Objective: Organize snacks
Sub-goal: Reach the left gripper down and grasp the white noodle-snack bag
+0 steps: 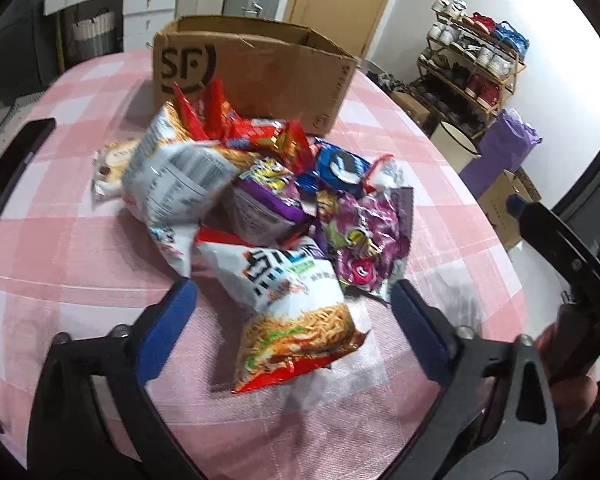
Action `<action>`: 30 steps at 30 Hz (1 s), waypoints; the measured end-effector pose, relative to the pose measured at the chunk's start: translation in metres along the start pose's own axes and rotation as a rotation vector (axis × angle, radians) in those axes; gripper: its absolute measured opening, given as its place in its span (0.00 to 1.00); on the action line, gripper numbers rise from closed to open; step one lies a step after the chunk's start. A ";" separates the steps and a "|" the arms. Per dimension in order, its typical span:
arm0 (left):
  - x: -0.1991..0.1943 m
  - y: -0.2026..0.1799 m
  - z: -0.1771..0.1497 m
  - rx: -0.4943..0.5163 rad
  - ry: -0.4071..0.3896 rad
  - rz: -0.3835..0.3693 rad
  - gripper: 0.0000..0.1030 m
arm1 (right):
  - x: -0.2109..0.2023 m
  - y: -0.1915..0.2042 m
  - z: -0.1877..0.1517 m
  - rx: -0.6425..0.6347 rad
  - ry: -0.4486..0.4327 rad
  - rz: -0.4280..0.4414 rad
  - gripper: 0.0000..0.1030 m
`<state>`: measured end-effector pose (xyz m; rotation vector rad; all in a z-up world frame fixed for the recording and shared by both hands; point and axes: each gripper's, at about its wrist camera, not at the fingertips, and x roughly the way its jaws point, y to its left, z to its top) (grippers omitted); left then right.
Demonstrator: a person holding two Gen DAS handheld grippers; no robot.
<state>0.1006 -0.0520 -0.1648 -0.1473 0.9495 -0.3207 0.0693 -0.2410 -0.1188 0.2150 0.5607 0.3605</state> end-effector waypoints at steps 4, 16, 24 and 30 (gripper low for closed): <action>0.013 -0.003 0.001 0.000 0.014 -0.031 0.76 | 0.008 -0.004 -0.002 0.010 0.014 0.012 1.00; 0.039 0.005 0.012 -0.052 0.046 -0.095 0.42 | 0.012 -0.007 -0.004 0.016 0.014 0.021 1.00; 0.041 0.002 0.019 -0.050 0.039 -0.092 0.35 | 0.010 -0.006 -0.005 0.010 0.012 0.019 1.00; 0.035 -0.001 0.017 -0.029 0.020 -0.067 0.34 | 0.003 -0.001 -0.006 0.006 0.008 0.014 1.00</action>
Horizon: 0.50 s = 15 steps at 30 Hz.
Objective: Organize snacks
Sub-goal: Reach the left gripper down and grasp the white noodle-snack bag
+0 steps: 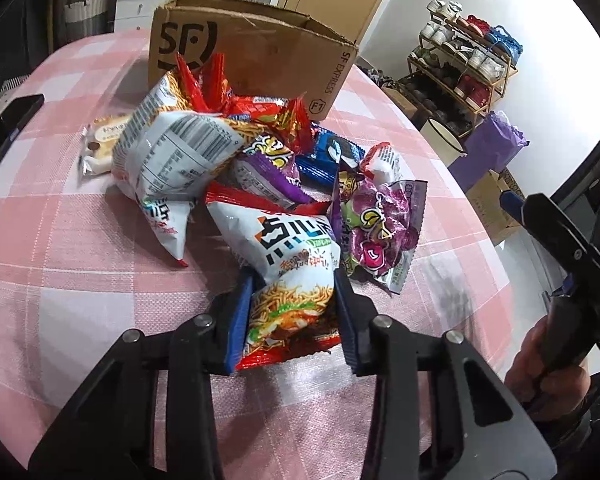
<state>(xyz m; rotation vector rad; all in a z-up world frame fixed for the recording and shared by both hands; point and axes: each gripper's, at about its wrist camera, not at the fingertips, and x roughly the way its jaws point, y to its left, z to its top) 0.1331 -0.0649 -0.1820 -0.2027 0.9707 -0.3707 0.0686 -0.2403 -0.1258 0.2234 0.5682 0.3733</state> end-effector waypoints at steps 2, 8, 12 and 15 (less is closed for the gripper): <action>-0.002 -0.002 0.000 0.002 -0.006 0.002 0.34 | -0.002 0.002 0.001 -0.003 -0.001 0.001 1.00; -0.019 -0.004 -0.001 0.017 -0.031 0.010 0.34 | -0.007 0.007 0.003 -0.007 -0.003 -0.006 1.00; -0.035 0.003 -0.007 0.015 -0.048 0.005 0.34 | -0.012 0.010 0.004 -0.011 -0.009 0.001 1.00; -0.052 0.012 -0.019 0.014 -0.062 0.001 0.34 | -0.014 0.012 0.005 -0.014 -0.006 0.001 1.00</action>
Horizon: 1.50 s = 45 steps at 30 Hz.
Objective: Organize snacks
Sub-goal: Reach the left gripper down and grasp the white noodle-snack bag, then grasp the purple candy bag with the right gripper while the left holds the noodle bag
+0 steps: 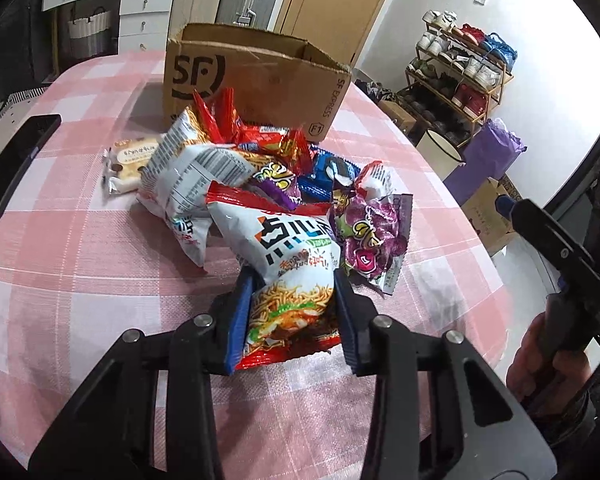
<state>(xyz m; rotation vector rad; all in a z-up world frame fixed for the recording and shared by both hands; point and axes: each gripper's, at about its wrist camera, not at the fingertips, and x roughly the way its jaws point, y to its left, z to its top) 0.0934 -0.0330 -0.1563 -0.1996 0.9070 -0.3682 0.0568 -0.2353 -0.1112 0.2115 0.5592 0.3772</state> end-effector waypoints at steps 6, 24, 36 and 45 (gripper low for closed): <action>-0.022 0.008 -0.002 -0.002 -0.038 0.006 0.34 | -0.003 0.003 0.001 -0.002 0.002 0.002 1.00; -0.104 0.033 0.008 -0.012 -0.188 0.064 0.34 | 0.019 0.000 -0.011 -0.007 0.071 -0.041 1.00; -0.135 0.060 0.004 -0.041 -0.215 0.075 0.35 | 0.060 -0.011 -0.022 0.025 0.169 0.010 1.00; -0.128 0.071 0.008 -0.065 -0.200 0.083 0.35 | 0.090 -0.010 -0.027 0.037 0.246 0.013 1.00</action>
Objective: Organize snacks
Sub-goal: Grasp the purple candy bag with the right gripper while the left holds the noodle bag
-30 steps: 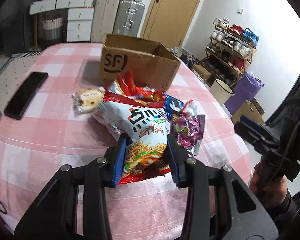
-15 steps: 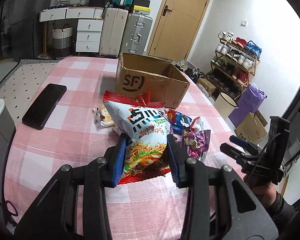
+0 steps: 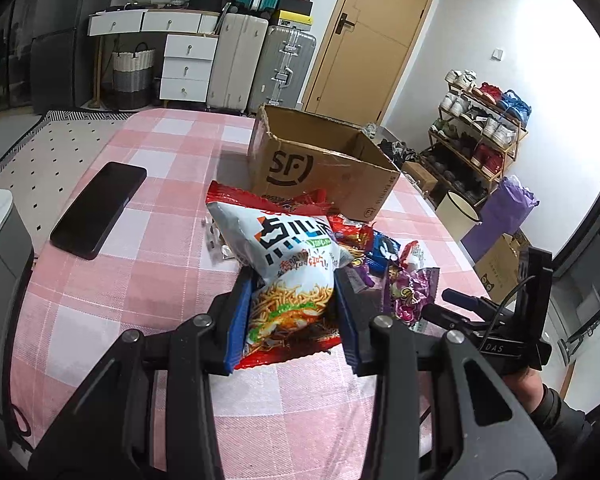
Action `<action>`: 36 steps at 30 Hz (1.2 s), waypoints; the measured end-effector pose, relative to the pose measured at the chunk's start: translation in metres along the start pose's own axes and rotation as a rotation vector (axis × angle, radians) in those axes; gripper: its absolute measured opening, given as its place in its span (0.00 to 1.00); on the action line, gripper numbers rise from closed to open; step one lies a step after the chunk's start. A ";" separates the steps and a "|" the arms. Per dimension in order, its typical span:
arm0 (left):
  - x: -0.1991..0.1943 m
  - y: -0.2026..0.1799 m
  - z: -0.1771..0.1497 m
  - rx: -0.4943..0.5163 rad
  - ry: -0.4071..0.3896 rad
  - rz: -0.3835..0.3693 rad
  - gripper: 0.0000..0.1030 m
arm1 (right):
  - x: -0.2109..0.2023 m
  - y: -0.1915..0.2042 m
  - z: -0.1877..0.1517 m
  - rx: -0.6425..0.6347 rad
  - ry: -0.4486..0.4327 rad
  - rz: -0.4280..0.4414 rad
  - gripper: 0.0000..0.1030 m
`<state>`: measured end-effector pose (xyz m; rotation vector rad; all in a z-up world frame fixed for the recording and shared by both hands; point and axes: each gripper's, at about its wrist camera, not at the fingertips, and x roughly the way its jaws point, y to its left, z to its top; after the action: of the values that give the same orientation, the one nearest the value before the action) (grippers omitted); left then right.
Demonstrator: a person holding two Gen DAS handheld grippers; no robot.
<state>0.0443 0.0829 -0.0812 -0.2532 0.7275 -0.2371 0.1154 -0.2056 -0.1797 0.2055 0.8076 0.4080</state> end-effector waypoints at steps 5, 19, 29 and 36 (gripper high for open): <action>0.007 0.006 0.001 -0.009 0.010 0.003 0.35 | 0.013 0.003 0.002 0.012 0.043 -0.014 1.00; 0.017 0.010 0.002 -0.027 0.012 0.009 0.35 | 0.033 0.018 0.008 0.004 0.094 -0.009 0.79; 0.014 0.011 -0.002 -0.024 0.008 0.021 0.35 | 0.027 0.015 0.003 0.024 0.083 0.002 0.63; 0.008 0.010 -0.007 -0.019 0.004 0.024 0.35 | 0.019 0.014 -0.001 0.030 0.083 0.026 0.52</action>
<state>0.0467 0.0885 -0.0944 -0.2623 0.7369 -0.2082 0.1226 -0.1847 -0.1890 0.2283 0.8941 0.4310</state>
